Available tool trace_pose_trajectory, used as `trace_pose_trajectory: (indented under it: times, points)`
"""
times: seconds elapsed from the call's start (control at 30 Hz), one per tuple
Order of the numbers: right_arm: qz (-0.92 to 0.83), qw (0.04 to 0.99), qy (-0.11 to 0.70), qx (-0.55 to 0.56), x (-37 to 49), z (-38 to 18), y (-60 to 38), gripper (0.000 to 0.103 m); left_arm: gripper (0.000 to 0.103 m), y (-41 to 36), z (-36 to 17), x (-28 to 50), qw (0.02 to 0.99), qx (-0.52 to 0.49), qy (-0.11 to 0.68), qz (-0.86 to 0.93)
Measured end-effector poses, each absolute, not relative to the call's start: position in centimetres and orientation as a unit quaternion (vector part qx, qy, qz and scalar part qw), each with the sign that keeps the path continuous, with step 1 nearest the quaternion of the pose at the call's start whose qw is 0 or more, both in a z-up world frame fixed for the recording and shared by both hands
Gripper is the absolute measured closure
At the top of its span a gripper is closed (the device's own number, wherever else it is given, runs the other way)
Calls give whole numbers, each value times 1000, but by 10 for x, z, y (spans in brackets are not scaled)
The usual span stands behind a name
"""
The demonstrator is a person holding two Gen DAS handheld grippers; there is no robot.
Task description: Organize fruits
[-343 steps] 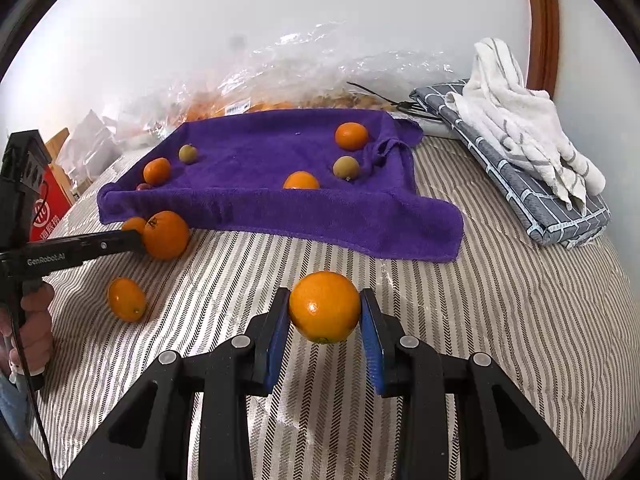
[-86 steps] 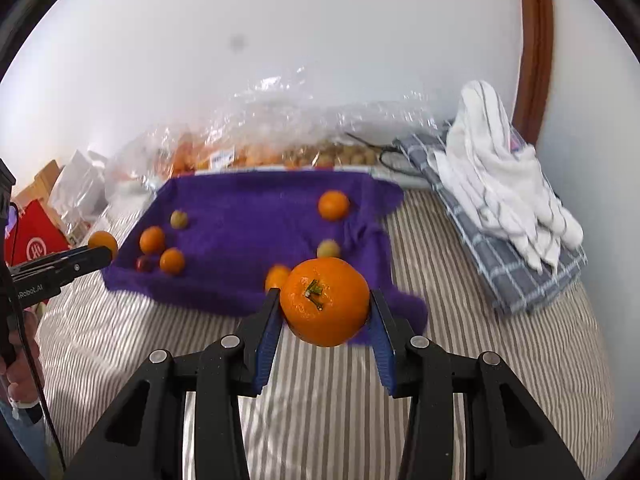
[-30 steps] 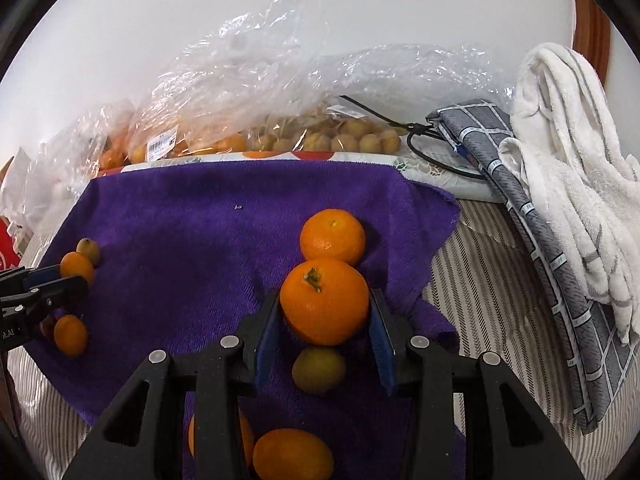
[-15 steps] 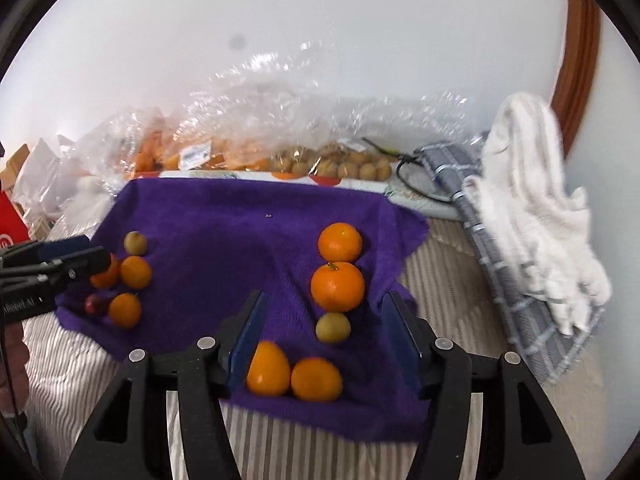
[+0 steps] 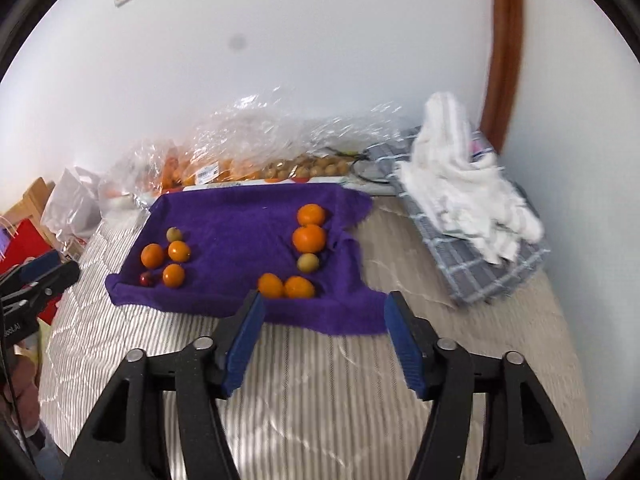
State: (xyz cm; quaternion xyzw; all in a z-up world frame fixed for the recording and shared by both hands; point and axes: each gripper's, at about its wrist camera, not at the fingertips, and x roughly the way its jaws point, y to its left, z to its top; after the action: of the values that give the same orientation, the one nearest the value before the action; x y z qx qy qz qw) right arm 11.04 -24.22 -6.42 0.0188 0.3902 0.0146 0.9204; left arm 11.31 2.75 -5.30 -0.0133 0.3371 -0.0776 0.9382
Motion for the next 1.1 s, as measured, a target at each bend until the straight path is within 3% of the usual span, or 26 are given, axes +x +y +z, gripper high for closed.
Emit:
trace_pose_trajectory:
  times: [0.07, 0.23, 1.1]
  points:
    - [14, 929, 370, 11, 90, -55, -247, 19, 18, 31, -50, 98, 939, -20, 335, -72]
    - [22, 941, 337, 7, 48, -36, -250, 10, 17, 33, -38, 63, 945, -26, 321, -62]
    - [2, 954, 299, 20, -21, -13, -262, 8, 16, 3, -1, -3, 958, 9, 281, -58]
